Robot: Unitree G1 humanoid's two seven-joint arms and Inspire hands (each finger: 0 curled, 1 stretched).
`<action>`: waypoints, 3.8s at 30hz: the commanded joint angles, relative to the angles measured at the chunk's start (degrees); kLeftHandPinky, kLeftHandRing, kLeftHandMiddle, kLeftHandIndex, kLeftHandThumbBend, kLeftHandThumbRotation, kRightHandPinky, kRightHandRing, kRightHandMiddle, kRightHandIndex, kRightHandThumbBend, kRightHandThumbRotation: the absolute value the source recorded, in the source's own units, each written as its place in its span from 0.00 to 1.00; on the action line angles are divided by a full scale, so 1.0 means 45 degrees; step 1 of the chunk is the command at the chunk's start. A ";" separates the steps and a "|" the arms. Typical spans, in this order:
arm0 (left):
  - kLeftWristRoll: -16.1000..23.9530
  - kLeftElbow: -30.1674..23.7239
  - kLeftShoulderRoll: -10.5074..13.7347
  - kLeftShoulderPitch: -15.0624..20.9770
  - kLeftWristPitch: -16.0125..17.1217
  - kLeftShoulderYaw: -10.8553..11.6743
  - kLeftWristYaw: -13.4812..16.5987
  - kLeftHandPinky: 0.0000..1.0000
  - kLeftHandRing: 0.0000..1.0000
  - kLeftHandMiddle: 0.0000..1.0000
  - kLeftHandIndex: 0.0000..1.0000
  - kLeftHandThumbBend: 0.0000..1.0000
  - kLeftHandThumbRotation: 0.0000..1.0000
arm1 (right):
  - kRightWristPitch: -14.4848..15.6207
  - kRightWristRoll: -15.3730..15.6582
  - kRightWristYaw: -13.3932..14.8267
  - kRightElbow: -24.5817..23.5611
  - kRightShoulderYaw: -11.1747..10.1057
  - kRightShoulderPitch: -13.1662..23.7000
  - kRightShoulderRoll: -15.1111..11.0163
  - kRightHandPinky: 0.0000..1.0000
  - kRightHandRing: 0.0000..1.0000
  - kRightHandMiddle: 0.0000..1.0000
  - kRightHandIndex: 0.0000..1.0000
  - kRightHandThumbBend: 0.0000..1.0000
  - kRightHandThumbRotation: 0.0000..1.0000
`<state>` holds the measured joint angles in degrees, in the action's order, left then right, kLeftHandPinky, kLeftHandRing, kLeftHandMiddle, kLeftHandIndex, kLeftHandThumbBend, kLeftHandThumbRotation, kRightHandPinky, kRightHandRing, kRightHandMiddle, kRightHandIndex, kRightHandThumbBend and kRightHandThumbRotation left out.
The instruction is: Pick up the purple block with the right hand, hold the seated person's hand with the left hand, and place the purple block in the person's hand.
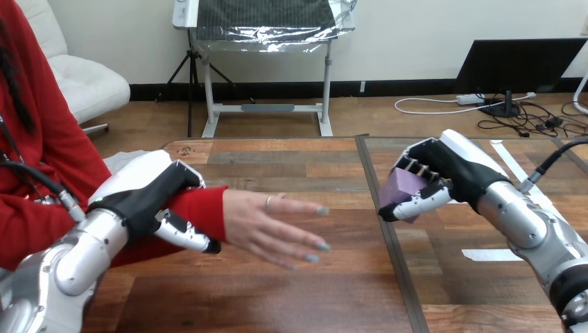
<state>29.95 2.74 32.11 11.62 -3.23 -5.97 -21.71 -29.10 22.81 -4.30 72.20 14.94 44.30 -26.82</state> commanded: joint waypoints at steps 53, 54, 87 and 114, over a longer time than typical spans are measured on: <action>-0.0255 0.1624 -0.2450 0.4908 0.1220 -0.1210 0.1595 0.21 0.27 0.34 0.36 0.74 0.00 | -0.0403 -0.0883 -0.0557 -0.4155 -0.0538 0.0493 0.1625 0.35 0.38 0.43 0.46 0.75 0.00; -0.0264 0.1643 -0.2464 0.4923 0.1216 -0.1221 0.1599 0.21 0.27 0.34 0.36 0.74 0.00 | -0.0391 -0.0883 -0.0571 -0.4220 -0.0538 0.0476 0.1641 0.35 0.37 0.43 0.46 0.75 0.00; -0.0395 0.2760 -0.3189 0.5731 0.1355 -0.1349 0.1911 0.20 0.27 0.34 0.36 0.71 0.00 | -0.0587 -0.1217 -0.1248 -0.5819 -0.0235 -0.0014 0.2477 0.33 0.36 0.42 0.44 0.76 0.00; -0.0577 0.2929 -0.3159 0.5914 0.1815 -0.1010 0.2399 0.22 0.28 0.35 0.36 0.71 0.00 | -0.0298 -0.1393 -0.1996 -0.6610 -0.0109 -0.0470 0.2324 0.33 0.36 0.42 0.45 0.74 0.00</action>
<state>30.10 19.00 21.62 24.69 -1.27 -10.86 -14.91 -29.57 18.13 -10.97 49.52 14.30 40.38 -18.55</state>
